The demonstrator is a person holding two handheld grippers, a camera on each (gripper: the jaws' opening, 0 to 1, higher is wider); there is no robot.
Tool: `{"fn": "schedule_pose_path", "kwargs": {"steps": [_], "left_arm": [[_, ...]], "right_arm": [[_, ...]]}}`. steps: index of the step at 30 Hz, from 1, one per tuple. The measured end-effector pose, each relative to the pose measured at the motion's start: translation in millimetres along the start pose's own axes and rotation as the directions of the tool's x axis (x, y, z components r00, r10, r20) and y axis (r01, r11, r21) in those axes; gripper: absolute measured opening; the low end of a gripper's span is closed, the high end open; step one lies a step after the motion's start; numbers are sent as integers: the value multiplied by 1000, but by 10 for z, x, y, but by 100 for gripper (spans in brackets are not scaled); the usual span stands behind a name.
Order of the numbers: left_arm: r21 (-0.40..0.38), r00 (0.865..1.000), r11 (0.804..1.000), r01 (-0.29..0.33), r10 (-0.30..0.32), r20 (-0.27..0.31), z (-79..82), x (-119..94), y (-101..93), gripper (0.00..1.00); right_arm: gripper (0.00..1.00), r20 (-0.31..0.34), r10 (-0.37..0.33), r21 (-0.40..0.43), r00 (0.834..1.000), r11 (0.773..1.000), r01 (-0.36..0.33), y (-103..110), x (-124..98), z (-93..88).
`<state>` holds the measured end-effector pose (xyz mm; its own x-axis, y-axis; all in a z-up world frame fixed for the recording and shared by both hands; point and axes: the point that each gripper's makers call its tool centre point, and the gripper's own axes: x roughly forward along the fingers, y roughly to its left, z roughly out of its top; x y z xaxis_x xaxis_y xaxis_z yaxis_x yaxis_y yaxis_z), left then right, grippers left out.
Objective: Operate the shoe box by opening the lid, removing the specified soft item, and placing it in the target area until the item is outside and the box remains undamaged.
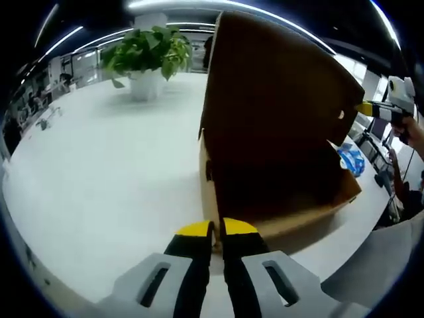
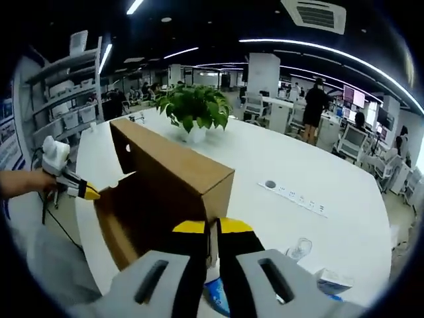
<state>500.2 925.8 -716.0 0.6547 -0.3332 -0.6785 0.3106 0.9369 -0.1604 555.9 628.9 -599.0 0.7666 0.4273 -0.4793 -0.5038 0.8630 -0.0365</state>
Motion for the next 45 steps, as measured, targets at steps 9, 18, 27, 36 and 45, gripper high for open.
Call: {"fn": "schedule_pose_path", "kwargs": {"steps": [9,18,27,36,45], "left_arm": [[84,1000,996,14,-15,9,31,-9,-3,4],[120,998,993,-11,2,67,207,-189,113,14],[169,994,986,-10,-9,112,369,-355,121,21],[268,987,963,38,-79,141,492,-435,-86,28],[335,983,940,59,-113,146,498,-443,-181,31]], "right_arm": [[4,21,2,11,1000,1000,-2,120,-93,-139],[8,38,24,13,999,1000,-25,253,-149,-269],[13,34,56,-12,998,998,-55,385,-194,-402],[20,19,97,-56,995,994,-96,547,-218,-587],[23,-11,122,-99,992,988,-122,653,-224,-752]]}}
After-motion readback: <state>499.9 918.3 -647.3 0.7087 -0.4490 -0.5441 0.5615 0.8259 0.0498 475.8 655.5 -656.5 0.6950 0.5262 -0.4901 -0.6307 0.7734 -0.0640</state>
